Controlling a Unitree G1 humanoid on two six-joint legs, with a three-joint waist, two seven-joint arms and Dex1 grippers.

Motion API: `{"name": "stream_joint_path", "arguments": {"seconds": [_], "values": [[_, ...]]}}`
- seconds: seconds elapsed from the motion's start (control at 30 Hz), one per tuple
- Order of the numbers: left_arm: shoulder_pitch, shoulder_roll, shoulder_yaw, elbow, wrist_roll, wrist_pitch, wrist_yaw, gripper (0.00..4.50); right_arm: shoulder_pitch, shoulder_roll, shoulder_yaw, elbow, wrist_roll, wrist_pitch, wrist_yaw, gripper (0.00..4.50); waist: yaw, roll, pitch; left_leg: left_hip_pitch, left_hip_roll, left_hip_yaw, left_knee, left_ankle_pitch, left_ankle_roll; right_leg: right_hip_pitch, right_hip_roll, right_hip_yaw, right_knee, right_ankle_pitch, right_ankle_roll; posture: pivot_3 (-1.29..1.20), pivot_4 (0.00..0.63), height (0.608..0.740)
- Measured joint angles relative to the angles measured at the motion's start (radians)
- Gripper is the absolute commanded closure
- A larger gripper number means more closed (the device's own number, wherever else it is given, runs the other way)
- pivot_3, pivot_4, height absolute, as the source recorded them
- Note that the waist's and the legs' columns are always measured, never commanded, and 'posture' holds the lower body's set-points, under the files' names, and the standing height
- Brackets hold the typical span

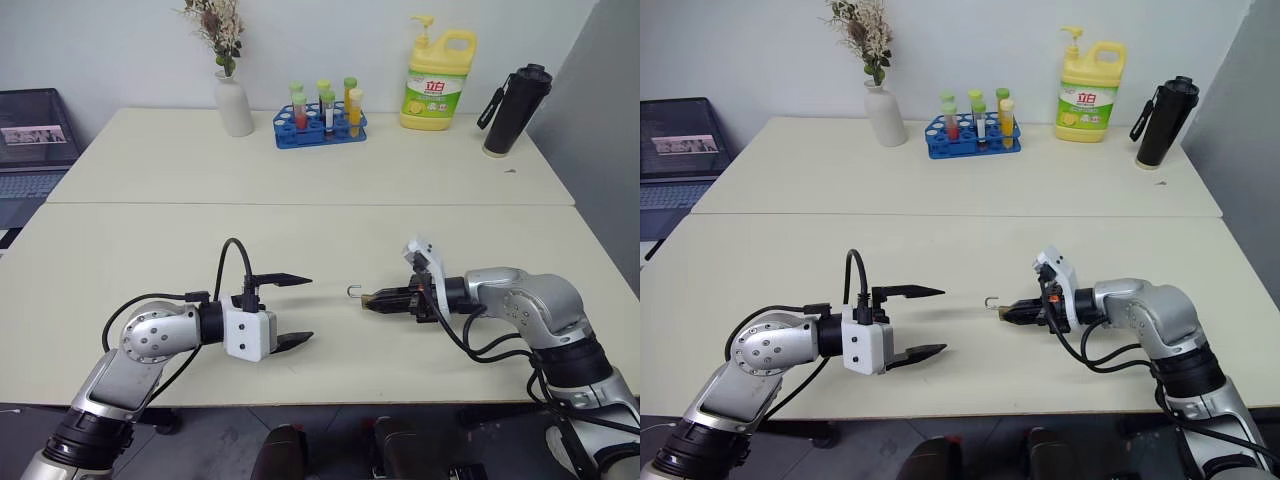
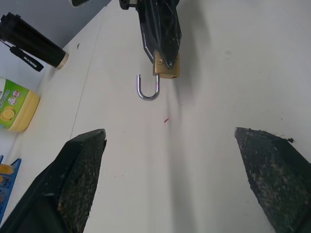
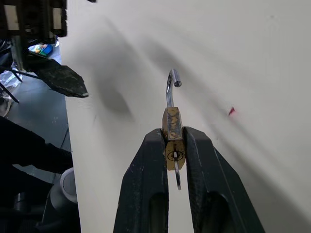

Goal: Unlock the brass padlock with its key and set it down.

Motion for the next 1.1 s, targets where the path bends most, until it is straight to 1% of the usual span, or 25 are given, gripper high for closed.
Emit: {"name": "stream_joint_path", "arguments": {"seconds": [0.1, 0.3, 0.33, 0.37, 0.53, 0.6, 0.67, 0.7, 0.8, 0.83, 0.93, 1.0, 1.1], "values": [[-0.001, -0.022, -0.004, -0.004, 0.000, -0.007, 0.019, 0.02, -0.043, 0.033, 0.000, 0.063, -0.008, 0.046, -0.048, 4.35, 0.000, 0.000, 0.000, 0.000, 0.000, 0.000, 0.000, 0.000, 0.000, 0.000, 0.000, 0.000, 0.000, 0.000, 0.000, 0.00, 0.150, 0.740], [0.020, -0.025, -0.031, -0.034, -0.004, 0.007, 0.021, 0.02, -0.076, 0.090, 0.000, 0.169, -0.034, 0.070, -0.110, 4.35, -0.002, 0.000, 0.000, 0.000, 0.000, 0.000, 0.000, 0.000, 0.000, 0.000, 0.000, 0.000, 0.000, 0.000, 0.000, 0.00, 0.150, 0.740], [0.025, -0.025, -0.037, -0.038, -0.004, 0.007, 0.021, 0.02, -0.077, 0.092, 0.000, 0.183, -0.037, 0.072, -0.113, 3.63, -0.002, 0.000, 0.000, 0.000, 0.000, 0.000, 0.000, 0.000, 0.000, 0.000, 0.000, 0.000, 0.000, 0.000, 0.000, 0.00, 0.150, 0.740], [0.028, -0.026, -0.042, -0.040, -0.004, 0.007, 0.021, 0.02, -0.078, 0.093, 0.000, 0.196, -0.044, 0.072, -0.114, 3.39, -0.002, 0.000, 0.000, 0.000, 0.000, 0.000, 0.000, 0.000, 0.000, 0.000, 0.000, 0.000, 0.000, 0.000, 0.000, 0.00, 0.150, 0.740], [0.034, -0.039, -0.048, -0.047, -0.005, 0.030, 0.034, 0.02, -0.090, 0.088, -0.001, 0.209, -0.045, 0.070, -0.105, 1.65, -0.002, 0.000, 0.000, 0.000, 0.000, 0.000, 0.000, 0.000, 0.000, 0.000, 0.000, 0.000, 0.000, 0.000, 0.000, 0.00, 0.150, 0.740], [0.051, -0.047, -0.048, -0.063, -0.031, 0.108, 0.040, 0.02, -0.092, 0.066, -0.002, 0.203, -0.044, 0.061, -0.091, 0.83, -0.002, 0.000, 0.000, 0.000, 0.000, 0.000, 0.000, 0.000, 0.000, 0.000, 0.000, -0.001, 0.000, 0.000, 0.000, 0.00, 0.150, 0.740], [0.091, -0.062, -0.033, -0.107, -0.100, 0.244, 0.061, 0.02, -0.072, -0.013, -0.002, 0.178, -0.063, 0.012, -0.067, 0.16, 0.003, 0.000, 0.000, -0.001, -0.002, -0.001, 0.000, 0.000, 0.000, 0.000, -0.001, -0.001, 0.000, 0.000, 0.000, 0.00, 0.150, 0.740], [0.109, -0.062, -0.021, -0.119, -0.124, 0.293, 0.067, 0.02, -0.064, -0.052, -0.003, 0.171, -0.076, -0.013, -0.060, 0.05, 0.004, 0.000, 0.000, -0.001, -0.002, -0.001, 0.000, 0.000, 0.000, 0.000, -0.001, -0.001, -0.001, 0.000, 0.000, 0.00, 0.150, 0.740], [0.120, -0.052, 0.011, -0.147, -0.165, 0.420, 0.082, 0.02, -0.003, -0.125, -0.004, 0.128, -0.124, -0.145, -0.010, 0.05, 0.001, 0.000, 0.000, -0.001, -0.001, -0.001, 0.000, 0.000, 0.000, 0.000, -0.001, -0.001, -0.001, 0.000, 0.001, 0.00, 0.150, 0.740], [0.126, -0.038, 0.020, -0.154, -0.168, 0.452, 0.082, 0.02, 0.020, -0.135, -0.004, 0.108, -0.135, -0.209, 0.017, 0.05, 0.000, 0.000, 0.000, 0.000, 0.000, -0.001, 0.000, 0.000, 0.000, 0.000, 0.000, -0.001, 0.000, 0.000, 0.001, 0.00, 0.150, 0.740], [0.136, -0.002, 0.061, -0.159, -0.201, 0.559, 0.078, 0.02, 0.093, -0.179, -0.013, 0.054, -0.202, -0.498, 0.107, 0.05, -0.006, 0.001, 0.001, 0.000, 0.001, -0.001, -0.001, 0.000, 0.000, -0.001, 0.002, -0.001, 0.000, 0.000, 0.001, 0.00, 0.150, 0.740], [0.138, 0.000, 0.094, -0.175, -0.226, 0.609, 0.079, 0.02, 0.124, -0.196, -0.030, 0.024, -0.221, -0.610, 0.142, 0.05, -0.006, 0.001, 0.001, 0.000, 0.002, -0.001, -0.001, 0.000, 0.000, 0.000, 0.003, -0.001, 0.000, 0.000, 0.000, 0.00, 0.150, 0.740], [0.137, 0.003, 0.114, -0.204, -0.243, 0.642, 0.080, 0.02, 0.161, -0.215, -0.029, -0.004, -0.244, -0.719, 0.192, 0.05, -0.002, 0.001, 0.001, 0.000, 0.001, -0.001, -0.001, 0.000, 0.000, 0.000, 0.002, 0.000, 0.000, 0.000, 0.000, 0.00, 0.150, 0.740]]}}
